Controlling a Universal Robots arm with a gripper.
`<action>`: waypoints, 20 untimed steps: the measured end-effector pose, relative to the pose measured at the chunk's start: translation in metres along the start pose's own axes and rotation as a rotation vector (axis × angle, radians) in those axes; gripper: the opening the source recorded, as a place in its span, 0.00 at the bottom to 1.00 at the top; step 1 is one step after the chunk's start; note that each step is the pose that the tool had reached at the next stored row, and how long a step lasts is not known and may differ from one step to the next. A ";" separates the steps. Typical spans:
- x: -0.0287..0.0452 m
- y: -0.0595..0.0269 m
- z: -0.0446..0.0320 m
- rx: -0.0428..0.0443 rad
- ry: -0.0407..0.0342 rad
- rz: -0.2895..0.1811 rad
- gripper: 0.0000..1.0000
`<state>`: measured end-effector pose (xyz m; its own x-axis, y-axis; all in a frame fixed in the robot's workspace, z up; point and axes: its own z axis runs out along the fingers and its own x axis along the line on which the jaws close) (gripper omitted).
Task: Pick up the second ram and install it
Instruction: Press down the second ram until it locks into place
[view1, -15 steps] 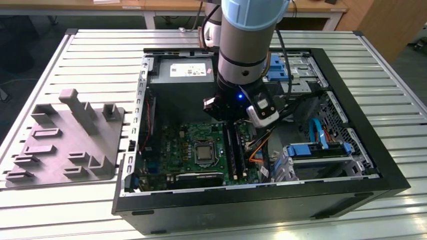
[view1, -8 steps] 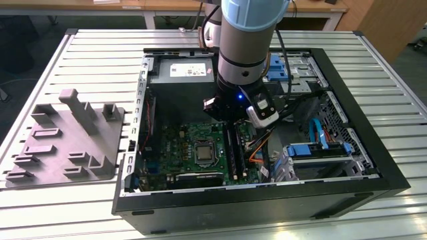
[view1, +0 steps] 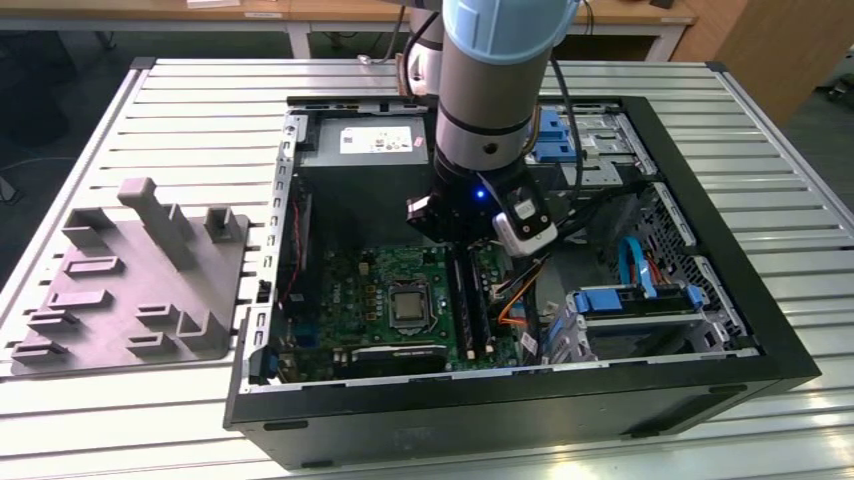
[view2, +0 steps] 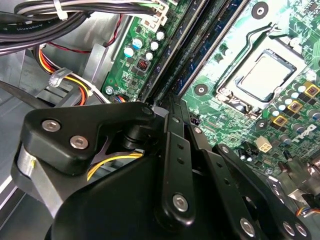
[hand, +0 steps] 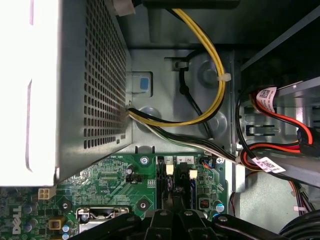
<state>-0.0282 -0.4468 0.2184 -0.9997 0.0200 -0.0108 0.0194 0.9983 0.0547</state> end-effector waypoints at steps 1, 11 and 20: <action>0.0000 0.0000 0.0001 0.0002 0.0000 0.000 0.10; 0.0000 -0.0001 0.0003 0.0002 0.0000 0.000 0.10; 0.0000 0.0000 0.0007 -0.0002 -0.0001 0.000 0.10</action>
<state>-0.0283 -0.4467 0.2177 -0.9997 0.0201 -0.0109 0.0194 0.9983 0.0549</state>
